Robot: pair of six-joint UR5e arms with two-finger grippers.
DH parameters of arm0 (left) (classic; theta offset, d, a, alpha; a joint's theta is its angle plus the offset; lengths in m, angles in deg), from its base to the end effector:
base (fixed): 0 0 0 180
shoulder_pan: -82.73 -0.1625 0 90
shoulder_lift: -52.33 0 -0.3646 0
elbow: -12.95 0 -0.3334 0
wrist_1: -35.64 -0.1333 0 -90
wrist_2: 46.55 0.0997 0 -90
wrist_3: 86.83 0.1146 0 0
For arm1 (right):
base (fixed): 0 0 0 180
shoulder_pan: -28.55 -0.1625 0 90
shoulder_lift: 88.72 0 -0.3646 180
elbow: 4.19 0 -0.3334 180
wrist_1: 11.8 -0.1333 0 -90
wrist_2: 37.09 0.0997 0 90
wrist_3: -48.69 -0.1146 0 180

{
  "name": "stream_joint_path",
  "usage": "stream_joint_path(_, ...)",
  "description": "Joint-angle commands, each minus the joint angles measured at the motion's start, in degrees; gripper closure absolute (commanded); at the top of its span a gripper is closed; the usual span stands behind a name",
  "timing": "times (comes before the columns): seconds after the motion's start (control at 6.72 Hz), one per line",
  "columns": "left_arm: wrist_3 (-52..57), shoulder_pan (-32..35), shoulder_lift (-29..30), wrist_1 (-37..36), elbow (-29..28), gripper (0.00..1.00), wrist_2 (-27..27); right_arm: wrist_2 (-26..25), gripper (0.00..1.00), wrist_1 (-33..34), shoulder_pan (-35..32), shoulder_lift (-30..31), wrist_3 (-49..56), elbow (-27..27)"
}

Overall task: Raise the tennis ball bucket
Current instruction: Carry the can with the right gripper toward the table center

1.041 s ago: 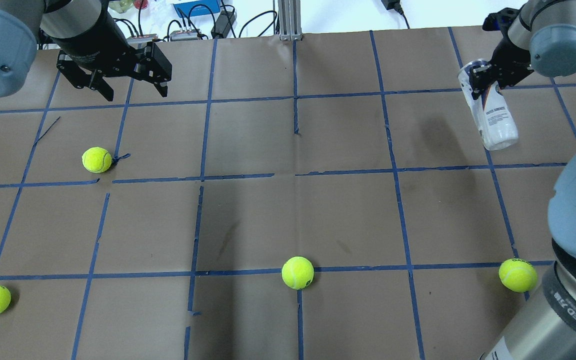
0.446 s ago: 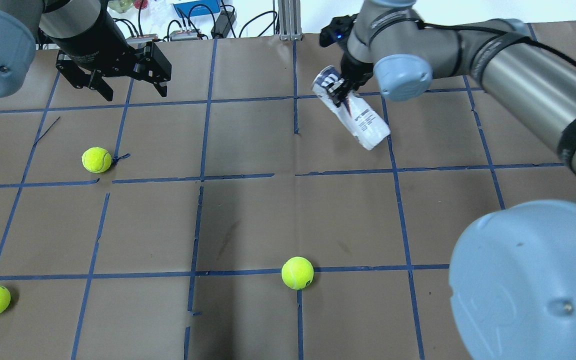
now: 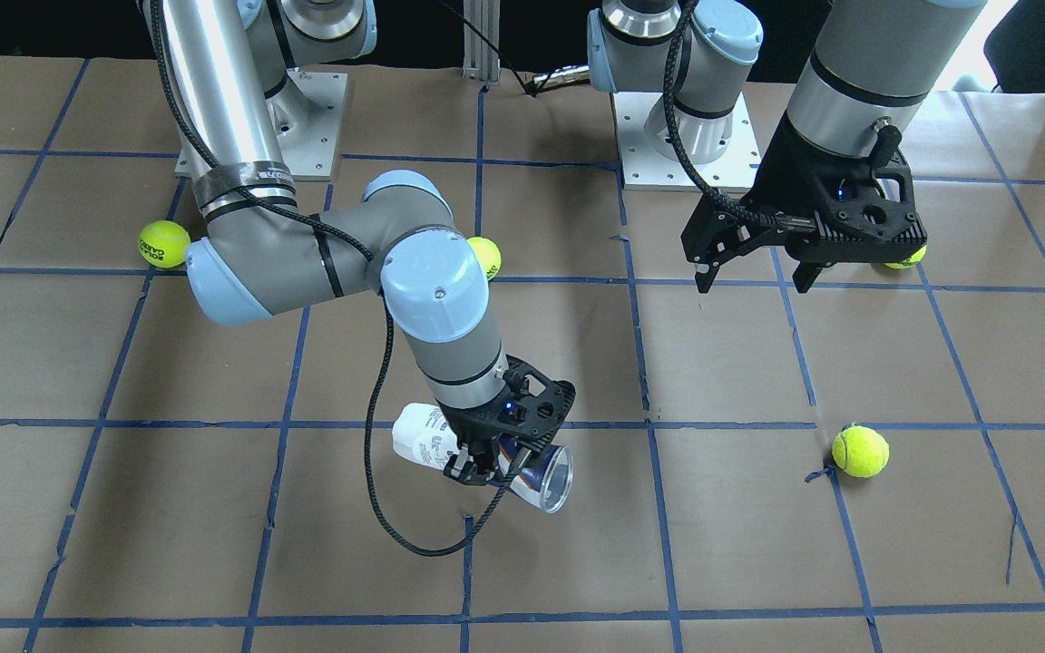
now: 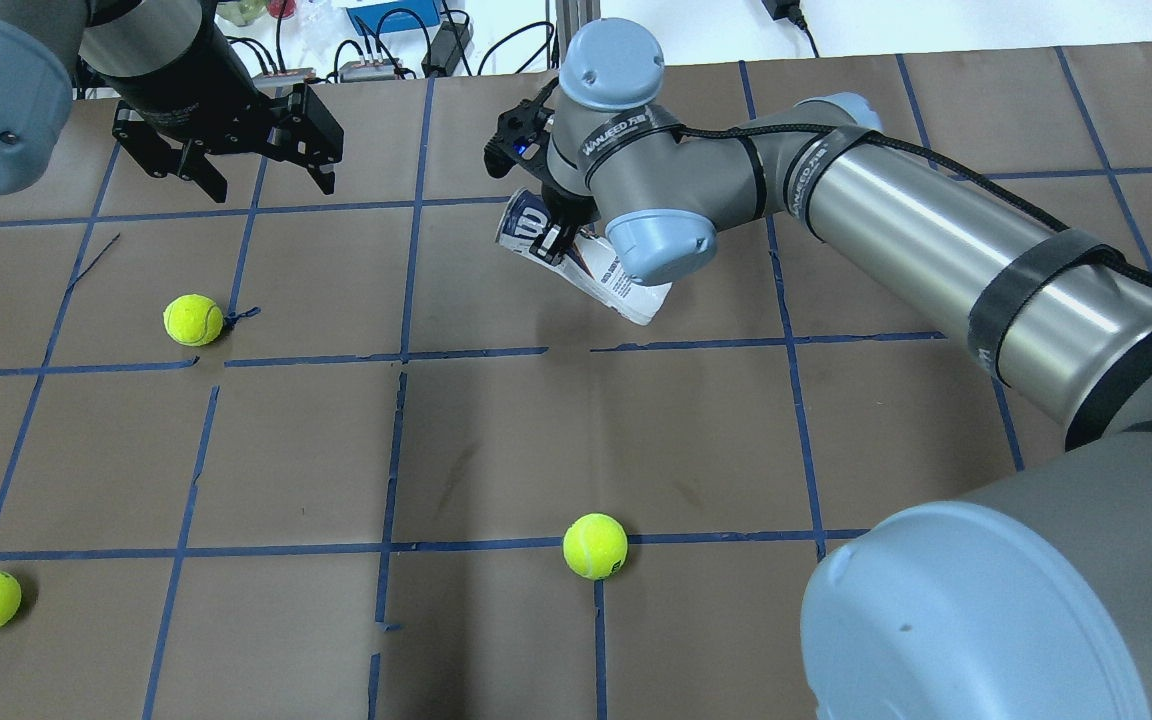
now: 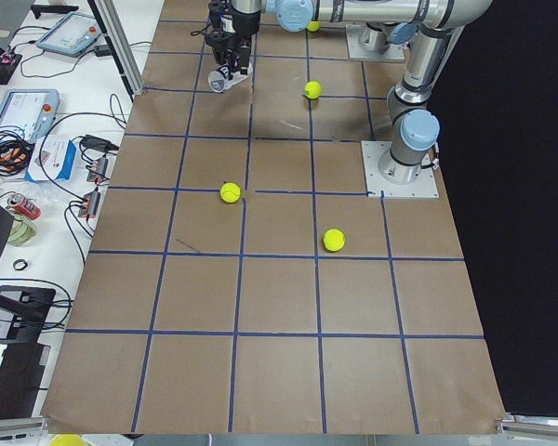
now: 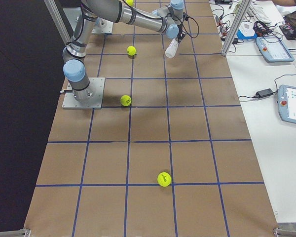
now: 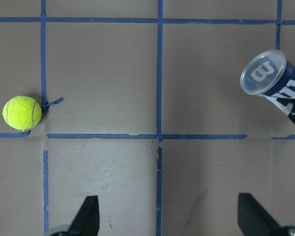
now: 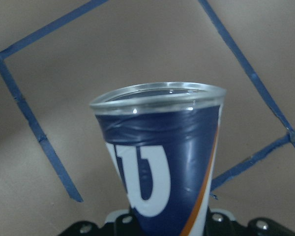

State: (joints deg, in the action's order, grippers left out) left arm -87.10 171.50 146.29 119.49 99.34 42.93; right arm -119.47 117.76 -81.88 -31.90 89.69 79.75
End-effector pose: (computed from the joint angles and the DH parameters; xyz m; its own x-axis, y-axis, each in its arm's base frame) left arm -0.1242 -0.4721 0.4203 -0.9996 -0.0252 0.0095 -0.0261 0.9945 -0.1010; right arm 0.3549 -0.5274 0.2262 -0.4698 -0.8817 0.0436 -0.8601 0.4461 -0.2475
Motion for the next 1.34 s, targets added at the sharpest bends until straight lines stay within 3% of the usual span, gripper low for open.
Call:
stream_joint_path(0.0, 0.0, 0.0, 0.0, 0.0, 0.0, 0.0, 0.0, -1.1, 0.6, 2.1, -3.0, -0.9, 9.6, 0.3)
stream_joint_path(0.3, 0.1, 0.0, 0.1, -0.1, 0.0, 0.0, 0.1, -2.8, 0.57, 2.7, -5.5, -1.7, 17.7, 0.4)
stream_joint_path(0.6, 0.0, 0.0, 0.1, 0.1, 0.0, 0.0, 2.8, -3.0, 0.53, 2.8, -5.7, -2.3, 19.0, 1.8)
stream_joint_path(0.74, 0.1, -0.1, 0.1, 0.0, 0.0, 0.0, 2.8, -3.7, 0.19, 2.6, -5.7, -2.2, 18.9, 2.0)
stream_joint_path(0.89, 0.1, -0.1, 0.3, 0.0, 0.0, 0.0, 2.8, -3.7, 0.0, 2.5, -5.7, -2.4, 18.9, 2.6)
stream_joint_path(1.19, 0.1, -0.1, 0.7, 0.1, 0.0, 0.0, 2.8, -3.8, 0.0, 2.4, -5.7, -2.0, 18.8, 2.9)
